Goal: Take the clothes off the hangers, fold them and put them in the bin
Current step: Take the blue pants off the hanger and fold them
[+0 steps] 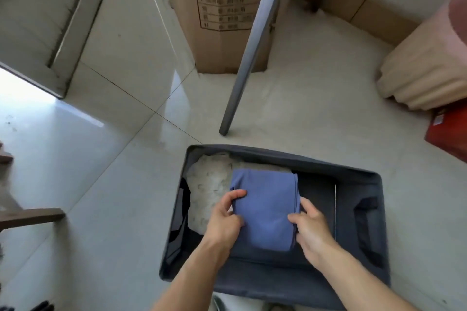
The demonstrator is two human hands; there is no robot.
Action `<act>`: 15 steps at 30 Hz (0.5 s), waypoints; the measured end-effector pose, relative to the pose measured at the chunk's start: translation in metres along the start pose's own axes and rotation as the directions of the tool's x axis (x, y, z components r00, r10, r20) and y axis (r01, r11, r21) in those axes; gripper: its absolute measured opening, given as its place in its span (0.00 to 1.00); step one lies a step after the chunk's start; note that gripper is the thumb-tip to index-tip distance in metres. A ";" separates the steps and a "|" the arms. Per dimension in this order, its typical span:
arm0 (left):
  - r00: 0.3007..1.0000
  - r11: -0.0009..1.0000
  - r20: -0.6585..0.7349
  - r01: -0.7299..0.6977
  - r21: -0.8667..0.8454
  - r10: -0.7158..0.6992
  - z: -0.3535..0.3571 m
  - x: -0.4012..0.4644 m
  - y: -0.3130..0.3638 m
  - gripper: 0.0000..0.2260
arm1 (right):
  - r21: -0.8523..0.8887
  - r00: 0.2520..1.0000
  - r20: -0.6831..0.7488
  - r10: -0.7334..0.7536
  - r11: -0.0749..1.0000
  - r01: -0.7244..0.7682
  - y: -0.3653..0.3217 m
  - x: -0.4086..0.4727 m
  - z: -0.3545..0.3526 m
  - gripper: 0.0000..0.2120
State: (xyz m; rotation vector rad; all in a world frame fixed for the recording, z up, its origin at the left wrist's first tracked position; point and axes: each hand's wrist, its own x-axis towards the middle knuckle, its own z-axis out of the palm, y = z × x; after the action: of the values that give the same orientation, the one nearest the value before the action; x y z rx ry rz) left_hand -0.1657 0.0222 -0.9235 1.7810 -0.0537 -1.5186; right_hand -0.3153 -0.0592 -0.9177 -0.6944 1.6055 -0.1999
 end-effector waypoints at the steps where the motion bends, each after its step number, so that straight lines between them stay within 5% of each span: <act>1: 1.000 1.000 0.001 -0.002 0.013 0.002 0.003 0.010 0.000 0.28 | 0.003 1.000 -0.011 -0.007 1.000 0.007 0.002 0.012 0.002 0.19; 6: 0.997 0.990 -0.040 -0.061 0.126 0.066 0.016 0.064 -0.005 0.29 | -0.012 0.987 -0.137 -0.089 0.996 0.089 0.011 0.068 0.013 0.22; 15: 0.999 0.935 -0.016 -0.022 0.353 0.030 0.016 0.080 -0.012 0.30 | -0.322 0.968 -0.205 -0.148 0.944 0.076 0.024 0.090 0.019 0.19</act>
State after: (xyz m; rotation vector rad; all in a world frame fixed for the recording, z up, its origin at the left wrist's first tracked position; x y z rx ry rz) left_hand -0.1616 -0.0175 -0.9960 2.0661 -0.3589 -1.5431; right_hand -0.3053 -0.0837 -1.0085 -1.0405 1.8388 -0.1106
